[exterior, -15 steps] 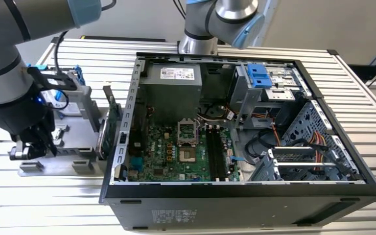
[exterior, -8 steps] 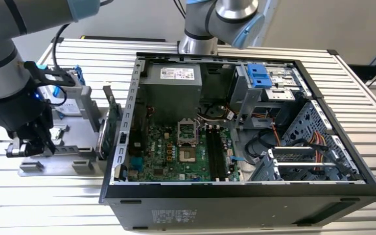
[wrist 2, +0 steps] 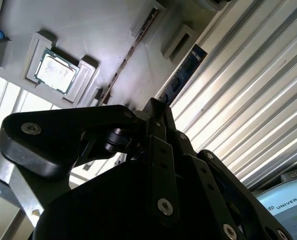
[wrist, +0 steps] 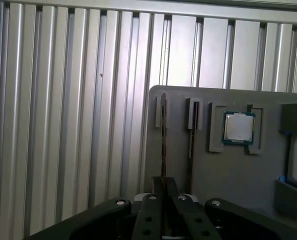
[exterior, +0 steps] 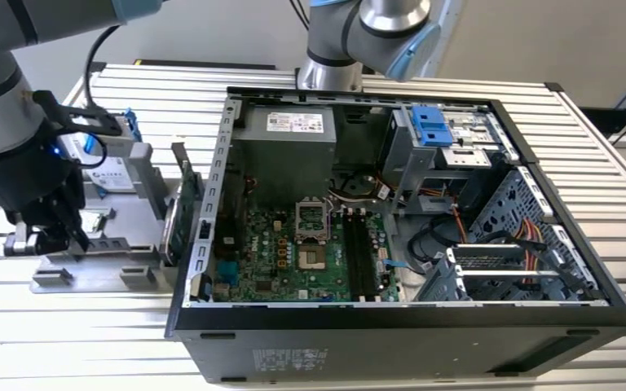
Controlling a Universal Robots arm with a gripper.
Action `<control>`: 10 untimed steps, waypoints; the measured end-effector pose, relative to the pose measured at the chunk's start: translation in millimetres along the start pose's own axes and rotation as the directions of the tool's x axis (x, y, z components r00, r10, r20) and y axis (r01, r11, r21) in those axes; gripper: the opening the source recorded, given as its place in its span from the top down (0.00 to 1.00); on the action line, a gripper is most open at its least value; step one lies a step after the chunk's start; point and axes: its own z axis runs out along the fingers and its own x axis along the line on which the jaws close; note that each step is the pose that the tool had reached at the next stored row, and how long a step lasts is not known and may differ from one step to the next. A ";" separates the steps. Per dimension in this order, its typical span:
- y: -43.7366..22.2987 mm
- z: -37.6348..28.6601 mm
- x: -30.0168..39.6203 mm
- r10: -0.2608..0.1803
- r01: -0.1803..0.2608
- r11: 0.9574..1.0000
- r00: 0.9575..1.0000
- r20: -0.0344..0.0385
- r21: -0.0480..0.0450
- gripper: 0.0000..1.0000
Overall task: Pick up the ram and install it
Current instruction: 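Pick up the ram and move it above insertion slot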
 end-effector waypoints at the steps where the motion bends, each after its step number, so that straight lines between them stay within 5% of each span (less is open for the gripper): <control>1: 0.1 -1.5 0.0 0.000 0.000 1.000 1.000 0.000 0.000 1.00; 10: 0.5 -15.7 0.1 0.001 -0.001 1.000 1.000 0.000 0.000 1.00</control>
